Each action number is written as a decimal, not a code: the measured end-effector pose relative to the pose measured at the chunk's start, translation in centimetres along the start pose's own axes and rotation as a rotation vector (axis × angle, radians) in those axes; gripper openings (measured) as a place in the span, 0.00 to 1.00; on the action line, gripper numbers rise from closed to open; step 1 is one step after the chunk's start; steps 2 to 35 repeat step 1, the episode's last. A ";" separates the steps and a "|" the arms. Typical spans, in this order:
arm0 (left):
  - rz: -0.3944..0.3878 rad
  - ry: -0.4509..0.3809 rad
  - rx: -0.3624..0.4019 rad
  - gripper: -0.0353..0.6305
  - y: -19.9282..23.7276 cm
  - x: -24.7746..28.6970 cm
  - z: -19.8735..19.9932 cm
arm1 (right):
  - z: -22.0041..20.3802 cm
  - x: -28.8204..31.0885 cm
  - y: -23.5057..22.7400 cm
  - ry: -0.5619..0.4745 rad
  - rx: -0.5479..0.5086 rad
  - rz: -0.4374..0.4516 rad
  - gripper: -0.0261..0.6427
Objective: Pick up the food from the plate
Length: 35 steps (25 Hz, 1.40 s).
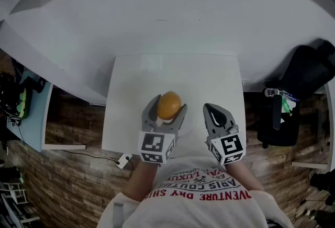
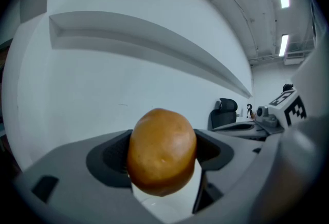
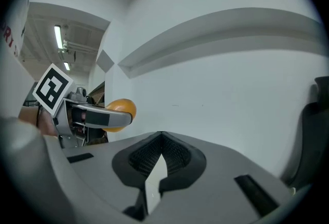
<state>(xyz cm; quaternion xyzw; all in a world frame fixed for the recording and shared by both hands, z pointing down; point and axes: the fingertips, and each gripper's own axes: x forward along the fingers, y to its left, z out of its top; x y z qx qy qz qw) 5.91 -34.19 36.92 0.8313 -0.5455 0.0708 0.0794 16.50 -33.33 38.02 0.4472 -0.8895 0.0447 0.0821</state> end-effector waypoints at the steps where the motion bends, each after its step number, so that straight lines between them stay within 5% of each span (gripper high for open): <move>1: 0.000 0.002 -0.002 0.59 0.0 0.0 -0.1 | 0.0 0.0 0.2 0.000 -0.006 0.002 0.05; 35: 0.000 0.002 -0.002 0.59 0.0 0.0 -0.1 | 0.0 0.0 0.2 0.000 -0.006 0.002 0.05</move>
